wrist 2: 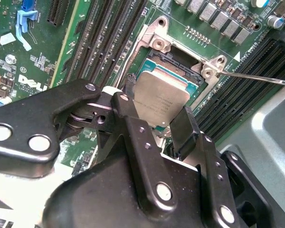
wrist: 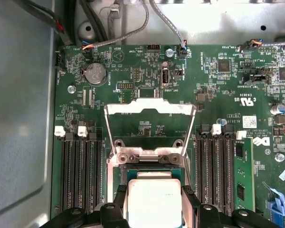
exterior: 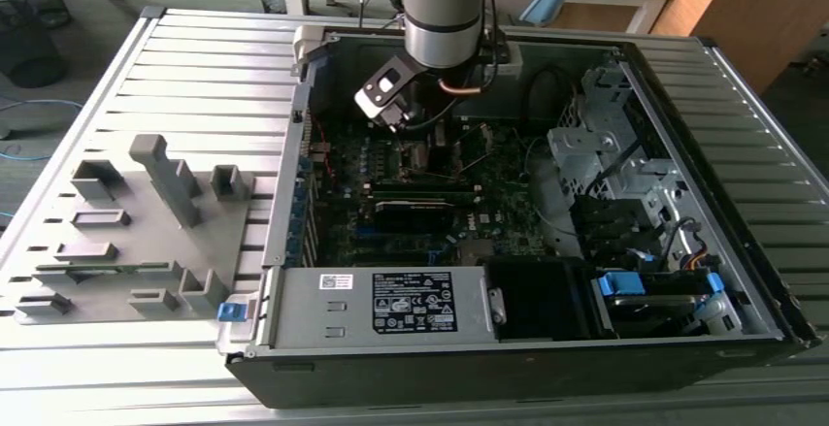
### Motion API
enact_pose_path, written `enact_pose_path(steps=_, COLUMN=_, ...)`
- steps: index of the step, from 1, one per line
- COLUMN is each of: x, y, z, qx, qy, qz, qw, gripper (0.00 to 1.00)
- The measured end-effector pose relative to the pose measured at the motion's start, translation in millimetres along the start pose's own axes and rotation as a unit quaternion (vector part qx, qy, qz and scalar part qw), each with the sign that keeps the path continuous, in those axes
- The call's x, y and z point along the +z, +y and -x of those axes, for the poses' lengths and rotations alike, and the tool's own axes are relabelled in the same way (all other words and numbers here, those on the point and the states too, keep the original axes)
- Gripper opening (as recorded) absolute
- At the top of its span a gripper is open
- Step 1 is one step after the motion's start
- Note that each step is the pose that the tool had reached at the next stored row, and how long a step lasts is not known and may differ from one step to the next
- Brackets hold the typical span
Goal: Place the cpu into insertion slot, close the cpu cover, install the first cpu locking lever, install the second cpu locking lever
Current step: 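Place the cpu into insertion slot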
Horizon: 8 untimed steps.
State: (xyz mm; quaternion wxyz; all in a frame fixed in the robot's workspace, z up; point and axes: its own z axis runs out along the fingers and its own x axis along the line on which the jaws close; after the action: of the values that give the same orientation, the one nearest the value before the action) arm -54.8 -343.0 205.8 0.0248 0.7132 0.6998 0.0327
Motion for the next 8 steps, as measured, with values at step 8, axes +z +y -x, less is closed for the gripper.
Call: enact_pose_path(steps=8, x=0.7, y=-0.4, z=0.0, qx=0.000, qy=0.0012, qz=0.0001, qw=1.0000, gripper=0.54)
